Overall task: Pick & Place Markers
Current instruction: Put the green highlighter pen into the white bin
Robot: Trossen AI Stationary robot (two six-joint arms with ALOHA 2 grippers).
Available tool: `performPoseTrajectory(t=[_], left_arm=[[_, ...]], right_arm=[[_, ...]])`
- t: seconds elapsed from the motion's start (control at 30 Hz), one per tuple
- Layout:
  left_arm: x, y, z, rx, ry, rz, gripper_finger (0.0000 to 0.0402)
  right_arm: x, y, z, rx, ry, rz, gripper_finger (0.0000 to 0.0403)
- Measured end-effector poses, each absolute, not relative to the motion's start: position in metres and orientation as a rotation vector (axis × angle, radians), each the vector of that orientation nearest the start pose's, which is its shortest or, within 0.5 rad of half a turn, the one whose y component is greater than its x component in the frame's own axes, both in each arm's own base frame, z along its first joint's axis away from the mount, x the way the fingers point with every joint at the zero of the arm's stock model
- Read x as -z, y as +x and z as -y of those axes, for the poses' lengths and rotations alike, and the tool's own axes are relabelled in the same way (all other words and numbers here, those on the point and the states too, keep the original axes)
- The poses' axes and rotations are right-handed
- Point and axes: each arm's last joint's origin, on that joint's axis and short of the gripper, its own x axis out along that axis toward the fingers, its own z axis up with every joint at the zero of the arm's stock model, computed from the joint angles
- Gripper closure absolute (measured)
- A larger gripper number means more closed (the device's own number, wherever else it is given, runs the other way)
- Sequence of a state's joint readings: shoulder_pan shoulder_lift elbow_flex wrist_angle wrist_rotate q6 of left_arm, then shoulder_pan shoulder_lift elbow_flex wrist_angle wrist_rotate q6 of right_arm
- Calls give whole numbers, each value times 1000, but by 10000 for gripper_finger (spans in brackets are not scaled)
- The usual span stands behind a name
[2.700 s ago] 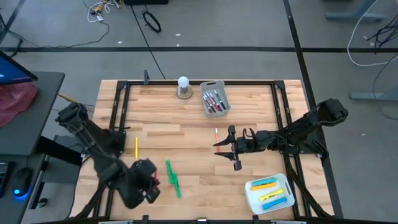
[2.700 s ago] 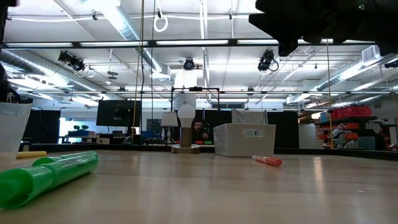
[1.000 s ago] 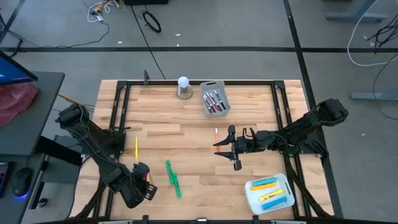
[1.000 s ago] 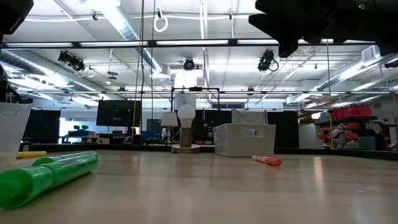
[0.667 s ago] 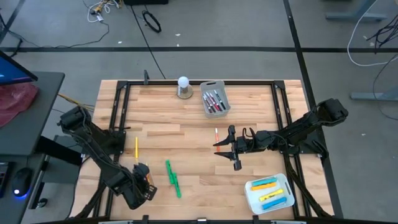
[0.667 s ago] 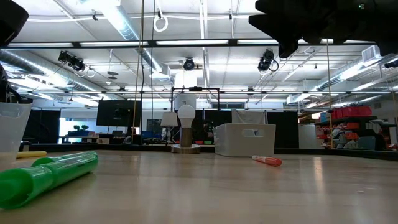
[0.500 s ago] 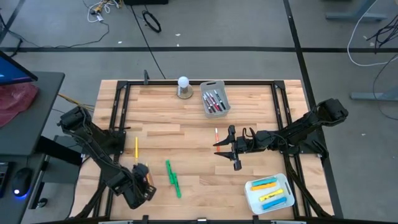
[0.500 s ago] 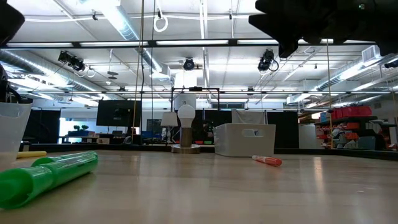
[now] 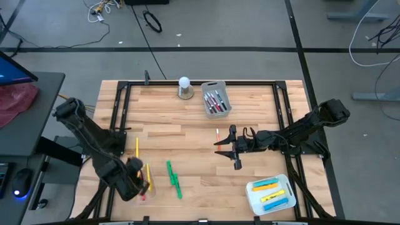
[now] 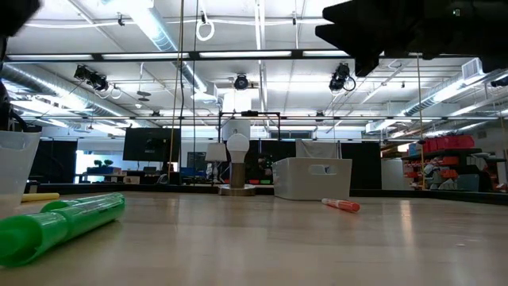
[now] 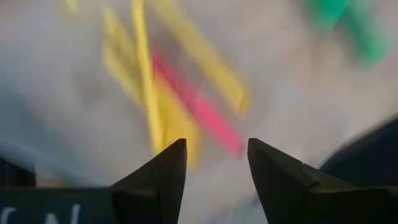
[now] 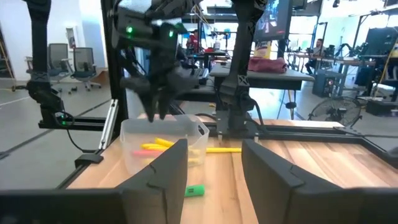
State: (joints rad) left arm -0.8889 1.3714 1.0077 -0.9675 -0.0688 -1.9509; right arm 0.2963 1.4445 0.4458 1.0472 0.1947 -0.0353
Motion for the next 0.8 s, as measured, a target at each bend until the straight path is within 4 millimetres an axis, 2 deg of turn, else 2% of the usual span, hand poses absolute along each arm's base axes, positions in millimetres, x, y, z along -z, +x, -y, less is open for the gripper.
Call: performPoseTrajectory(t=[0.1, 0.23, 0.33, 0.5, 0.7, 0.8], left_arm=[[-245, 159, 170, -621, -870, -1043, 224], [-252, 173, 155, -610, -544, -688, 224], [-254, 186, 143, -674, -371, -529, 225], [-254, 204, 116, -802, -316, -484, 225], [-249, 216, 91, -872, -379, -643, 225], [-248, 217, 83, -906, -390, -667, 225]], right_arm=[[-194, 256, -72, -99, -29, 27, 247], [-193, 256, -72, -100, -24, 10, 247], [-192, 256, -72, -100, -12, 1, 247], [-190, 256, -72, -100, -12, -16, 247], [-189, 256, -72, -100, 4, -30, 247], [-189, 256, -72, -100, 4, -34, 247]])
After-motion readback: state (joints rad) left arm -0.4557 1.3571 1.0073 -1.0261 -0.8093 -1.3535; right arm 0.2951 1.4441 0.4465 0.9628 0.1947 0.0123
